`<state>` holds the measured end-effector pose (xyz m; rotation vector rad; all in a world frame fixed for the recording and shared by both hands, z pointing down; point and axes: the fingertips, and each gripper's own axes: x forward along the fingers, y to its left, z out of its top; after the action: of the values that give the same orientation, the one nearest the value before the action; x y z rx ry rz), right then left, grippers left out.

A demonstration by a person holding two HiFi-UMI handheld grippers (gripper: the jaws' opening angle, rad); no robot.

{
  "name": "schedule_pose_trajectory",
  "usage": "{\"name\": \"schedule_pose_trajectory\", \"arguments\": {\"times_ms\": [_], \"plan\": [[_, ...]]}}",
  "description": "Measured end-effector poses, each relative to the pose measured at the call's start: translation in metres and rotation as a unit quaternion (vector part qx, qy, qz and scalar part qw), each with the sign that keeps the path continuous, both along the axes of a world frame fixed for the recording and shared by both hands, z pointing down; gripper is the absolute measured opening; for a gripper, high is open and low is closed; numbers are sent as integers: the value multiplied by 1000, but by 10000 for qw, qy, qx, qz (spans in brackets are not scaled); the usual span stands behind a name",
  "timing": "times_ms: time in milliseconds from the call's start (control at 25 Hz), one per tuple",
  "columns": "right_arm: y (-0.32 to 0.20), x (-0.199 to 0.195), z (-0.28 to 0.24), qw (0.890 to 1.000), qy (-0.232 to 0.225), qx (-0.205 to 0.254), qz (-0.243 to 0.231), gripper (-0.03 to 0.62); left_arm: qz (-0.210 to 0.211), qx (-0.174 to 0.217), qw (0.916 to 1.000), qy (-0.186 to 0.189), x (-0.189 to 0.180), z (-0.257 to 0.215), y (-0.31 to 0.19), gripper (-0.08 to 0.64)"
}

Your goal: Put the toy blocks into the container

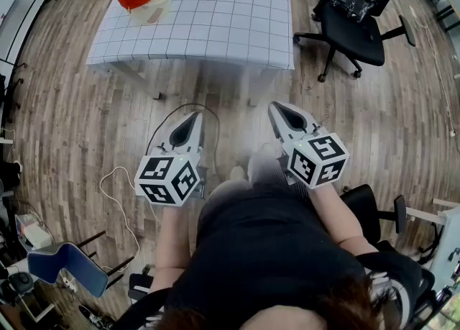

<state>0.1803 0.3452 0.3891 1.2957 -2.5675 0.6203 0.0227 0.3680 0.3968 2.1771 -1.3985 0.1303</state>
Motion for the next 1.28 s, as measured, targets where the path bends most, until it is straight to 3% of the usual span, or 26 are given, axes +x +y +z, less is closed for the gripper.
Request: {"name": "schedule_pose_trajectory", "arguments": {"times_ms": [240,400,920,1280], "plan": [[-16,7,8,9999,92,-67,25,15,35,57,9999,110,11,2,-19,26],[-38,0,11,9994,228,74,-267,15,-12,133,9999,51,16,0,-46,26],[-141,-11,23,9940,-125,-210,-1064,15,-261,0,9990,-352,21,-5,-152,26],[-174,-34,25,9887,-247,-262,-1458,15,-350,-51,9985,-424,18,-12,-179,26]]}}
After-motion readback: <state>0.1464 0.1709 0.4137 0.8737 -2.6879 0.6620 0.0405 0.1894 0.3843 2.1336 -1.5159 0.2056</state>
